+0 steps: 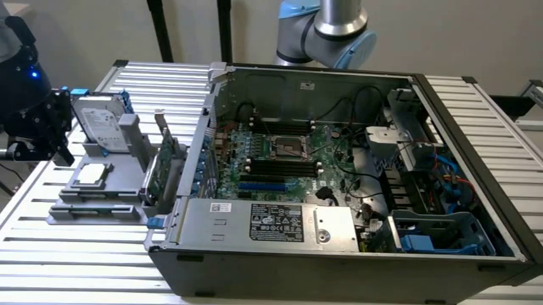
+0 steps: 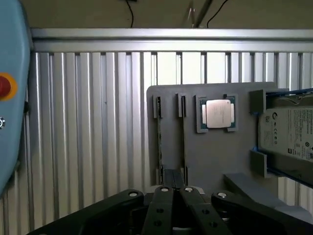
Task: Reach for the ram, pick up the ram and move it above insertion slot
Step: 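Pick up the ram and move it above insertion slot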
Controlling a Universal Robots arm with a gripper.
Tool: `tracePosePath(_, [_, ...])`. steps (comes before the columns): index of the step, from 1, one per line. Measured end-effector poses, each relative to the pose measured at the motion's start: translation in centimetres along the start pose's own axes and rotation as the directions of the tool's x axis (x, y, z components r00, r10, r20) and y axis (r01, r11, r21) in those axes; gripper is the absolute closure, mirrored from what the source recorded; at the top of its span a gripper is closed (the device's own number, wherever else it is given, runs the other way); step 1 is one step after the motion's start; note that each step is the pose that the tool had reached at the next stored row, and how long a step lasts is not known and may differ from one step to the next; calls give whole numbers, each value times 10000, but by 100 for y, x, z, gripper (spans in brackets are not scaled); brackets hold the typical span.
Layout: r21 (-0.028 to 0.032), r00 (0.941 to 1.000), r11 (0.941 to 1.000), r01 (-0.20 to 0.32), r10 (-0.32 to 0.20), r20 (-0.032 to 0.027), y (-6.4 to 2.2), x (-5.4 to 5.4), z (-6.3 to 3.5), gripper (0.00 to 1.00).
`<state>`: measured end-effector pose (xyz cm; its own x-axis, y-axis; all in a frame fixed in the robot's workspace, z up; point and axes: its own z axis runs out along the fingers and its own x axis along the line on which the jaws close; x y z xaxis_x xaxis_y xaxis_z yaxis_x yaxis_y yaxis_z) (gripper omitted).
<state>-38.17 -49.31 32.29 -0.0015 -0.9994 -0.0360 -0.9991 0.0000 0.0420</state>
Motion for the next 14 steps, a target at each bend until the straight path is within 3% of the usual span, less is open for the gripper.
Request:
tracePosePath(6, [18, 9956, 9956, 940, -940, -4, -1, 0, 2, 89])
tracePosePath(8, [70, 9947, 9947, 1026, -1025, -12, 12, 1, 3, 89])
tracePosePath(12, [82, 9947, 9946, 1031, -1031, -14, 16, 0, 3, 88])
tracePosePath(14, [93, 9947, 9946, 1031, -1031, -15, 17, 1, 7, 76])
